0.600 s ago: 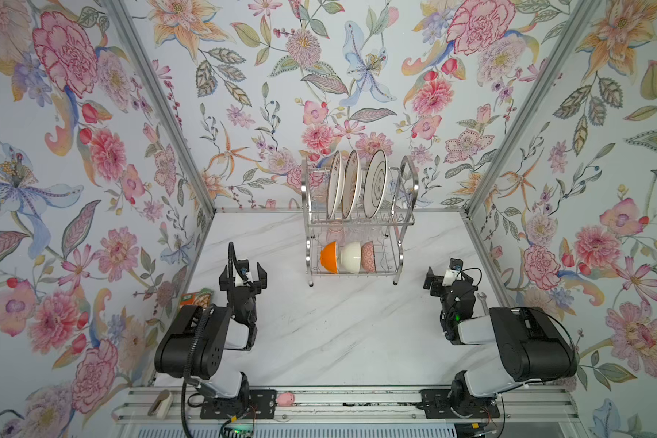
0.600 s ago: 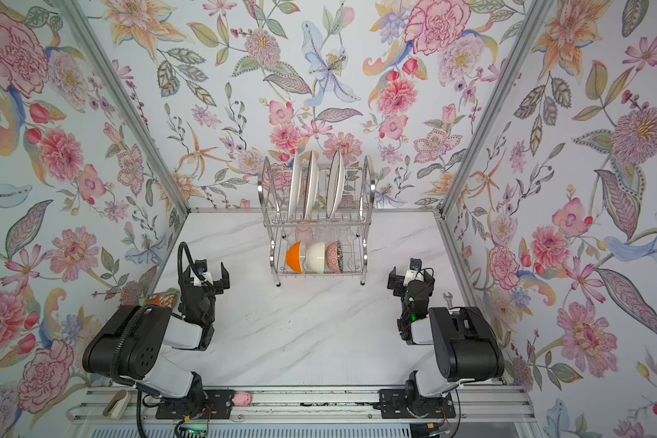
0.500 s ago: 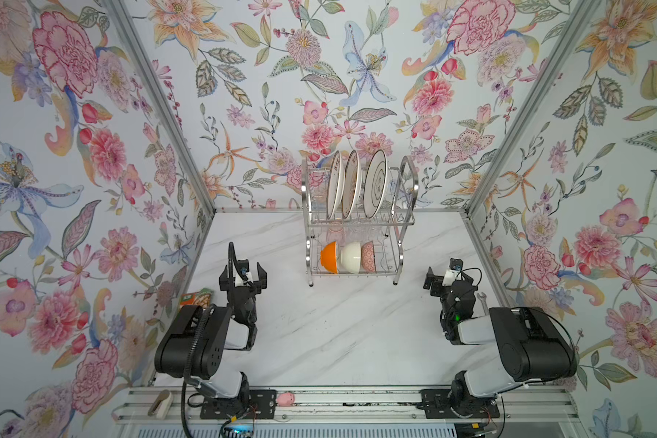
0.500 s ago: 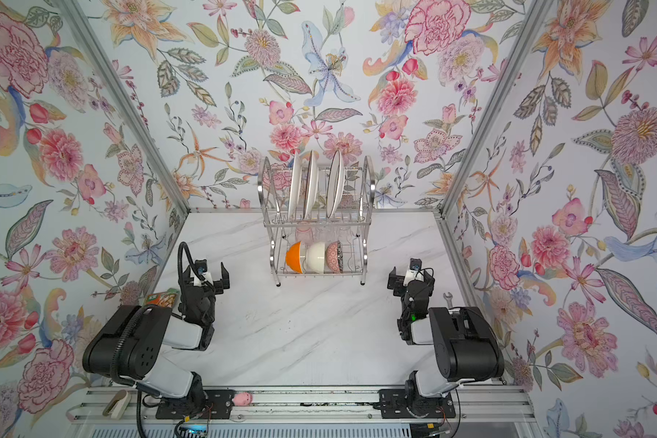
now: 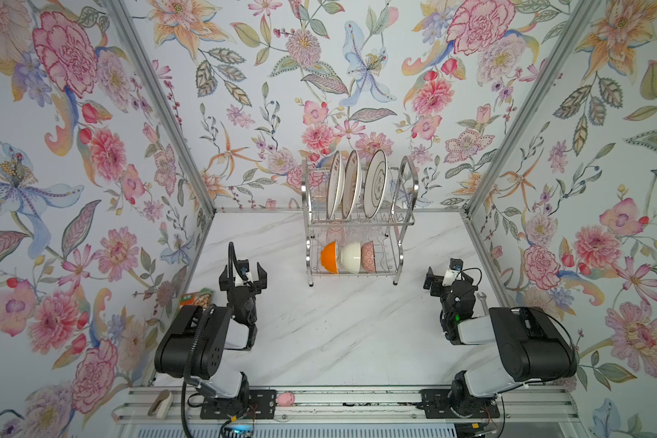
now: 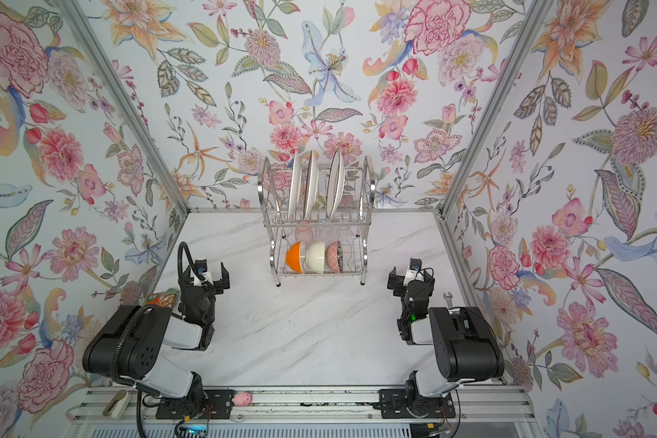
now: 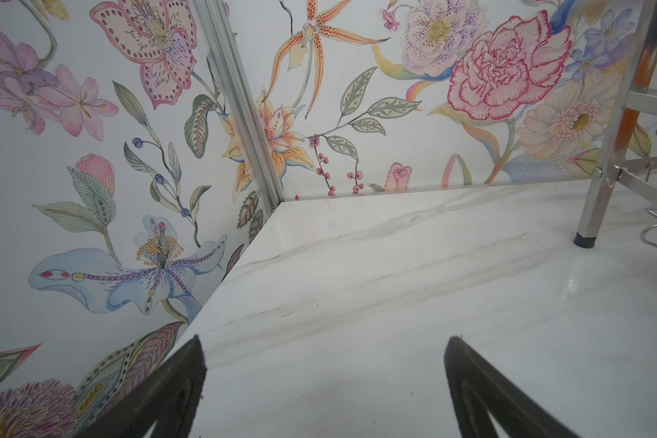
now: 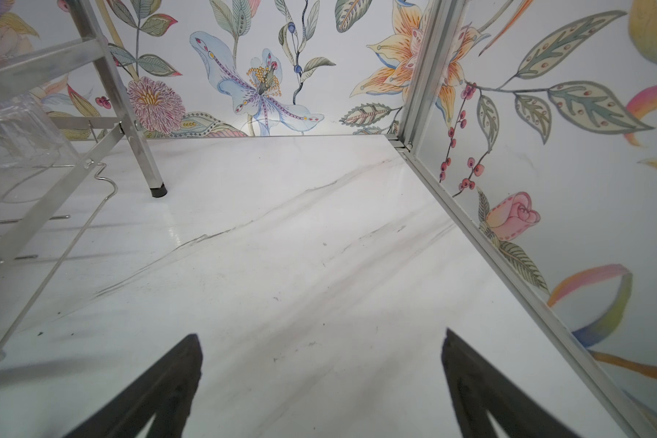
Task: Unload the mixed dishes from the dish rack
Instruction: 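Raise both grippers and move them toward the dish rack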
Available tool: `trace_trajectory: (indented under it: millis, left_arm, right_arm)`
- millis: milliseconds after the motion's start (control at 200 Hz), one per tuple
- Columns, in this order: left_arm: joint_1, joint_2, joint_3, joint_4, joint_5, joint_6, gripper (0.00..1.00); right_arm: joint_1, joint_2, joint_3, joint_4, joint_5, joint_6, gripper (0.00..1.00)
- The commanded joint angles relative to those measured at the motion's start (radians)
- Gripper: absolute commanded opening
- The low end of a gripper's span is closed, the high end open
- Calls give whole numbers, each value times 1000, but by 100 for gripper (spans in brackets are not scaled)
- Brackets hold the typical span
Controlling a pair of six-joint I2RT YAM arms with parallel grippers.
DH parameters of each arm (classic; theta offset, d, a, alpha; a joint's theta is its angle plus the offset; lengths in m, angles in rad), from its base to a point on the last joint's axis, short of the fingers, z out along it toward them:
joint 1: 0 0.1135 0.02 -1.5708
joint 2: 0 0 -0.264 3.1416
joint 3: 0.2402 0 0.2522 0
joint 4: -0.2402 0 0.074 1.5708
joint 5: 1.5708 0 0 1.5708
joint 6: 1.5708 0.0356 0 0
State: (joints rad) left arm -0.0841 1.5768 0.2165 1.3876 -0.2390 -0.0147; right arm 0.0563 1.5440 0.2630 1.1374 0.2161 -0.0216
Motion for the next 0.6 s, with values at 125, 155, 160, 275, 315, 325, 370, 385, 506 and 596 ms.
trace_trajectory:
  millis: [125, 155, 160, 275, 315, 325, 370, 385, 506, 596]
  left_arm:
    - [6, -1, -3, 11, 18, 2, 99]
    - [6, 0, -3, 9, 19, 2, 99]
    - [6, 0, -3, 9, 20, 2, 99]
    - [7, 0, 0, 6, 21, 1, 99]
    - [8, 0, 0, 5, 21, 1, 99]
    - [8, 0, -1, 5, 21, 1, 99]
    - [7, 0, -1, 4, 22, -1, 99]
    - [7, 0, 0, 4, 23, -1, 99]
    - [9, -1, 0, 4, 23, -1, 99]
    - [9, -2, -5, 11, 23, 1, 99]
  right_arm:
    - [-4, 5, 19, -4, -6, 7, 99]
    - [-4, 5, 19, -4, -6, 8, 99]
    - [-4, 5, 18, -3, -7, 8, 99]
    - [-4, 5, 18, -4, -7, 7, 99]
    - [-4, 5, 18, -4, -6, 7, 99]
    - [-4, 5, 18, -4, -6, 8, 99]
    - [-4, 4, 16, -3, -6, 7, 99]
    - [-4, 4, 16, -4, -6, 7, 99]
    - [-4, 4, 17, -1, -6, 7, 99]
    - [-4, 4, 13, 2, -7, 7, 99]
